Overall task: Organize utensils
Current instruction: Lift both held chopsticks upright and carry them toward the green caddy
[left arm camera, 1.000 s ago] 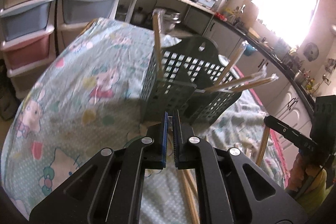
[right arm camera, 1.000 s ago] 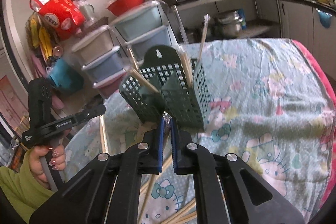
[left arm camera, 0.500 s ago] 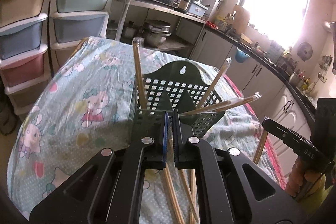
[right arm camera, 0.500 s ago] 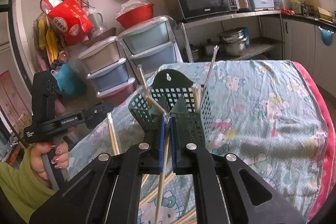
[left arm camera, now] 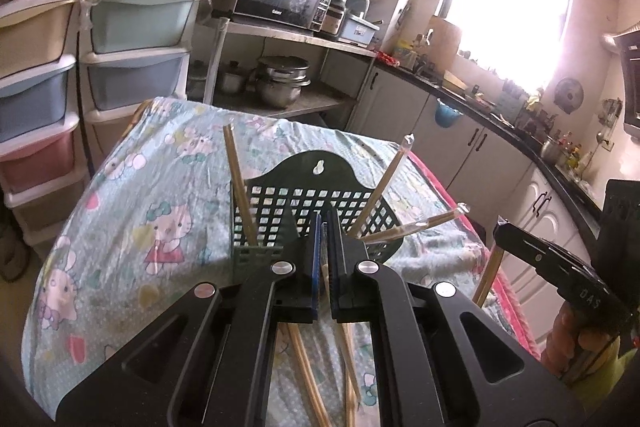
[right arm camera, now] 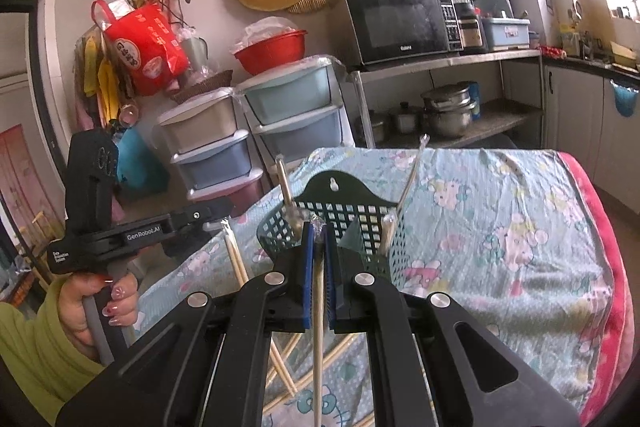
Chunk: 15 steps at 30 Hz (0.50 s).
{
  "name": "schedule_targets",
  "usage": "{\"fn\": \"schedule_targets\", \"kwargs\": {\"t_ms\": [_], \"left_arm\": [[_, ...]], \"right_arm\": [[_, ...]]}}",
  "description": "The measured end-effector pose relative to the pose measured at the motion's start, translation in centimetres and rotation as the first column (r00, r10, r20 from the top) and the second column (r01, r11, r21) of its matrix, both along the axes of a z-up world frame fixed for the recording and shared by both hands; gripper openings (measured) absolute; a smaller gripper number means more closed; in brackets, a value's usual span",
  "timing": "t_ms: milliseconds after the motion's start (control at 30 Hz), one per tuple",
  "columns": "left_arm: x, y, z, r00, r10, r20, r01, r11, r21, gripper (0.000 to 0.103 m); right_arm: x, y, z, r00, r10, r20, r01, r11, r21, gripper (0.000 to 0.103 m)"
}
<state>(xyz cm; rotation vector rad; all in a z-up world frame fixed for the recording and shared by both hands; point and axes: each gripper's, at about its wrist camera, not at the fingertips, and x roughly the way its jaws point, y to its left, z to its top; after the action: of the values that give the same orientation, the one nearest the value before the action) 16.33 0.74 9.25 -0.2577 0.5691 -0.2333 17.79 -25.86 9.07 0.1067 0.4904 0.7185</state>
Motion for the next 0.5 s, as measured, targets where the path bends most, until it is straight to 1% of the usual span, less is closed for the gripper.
{"fn": "schedule_targets", "kwargs": {"t_ms": [500], "left_arm": [[0.0, -1.1, 2.9, 0.996, -0.038, 0.077, 0.036, 0.999, 0.026, 0.0]], "right_arm": [[-0.4, 0.0, 3.1, 0.995, -0.017, 0.096, 0.015, 1.0, 0.026, 0.005]]}}
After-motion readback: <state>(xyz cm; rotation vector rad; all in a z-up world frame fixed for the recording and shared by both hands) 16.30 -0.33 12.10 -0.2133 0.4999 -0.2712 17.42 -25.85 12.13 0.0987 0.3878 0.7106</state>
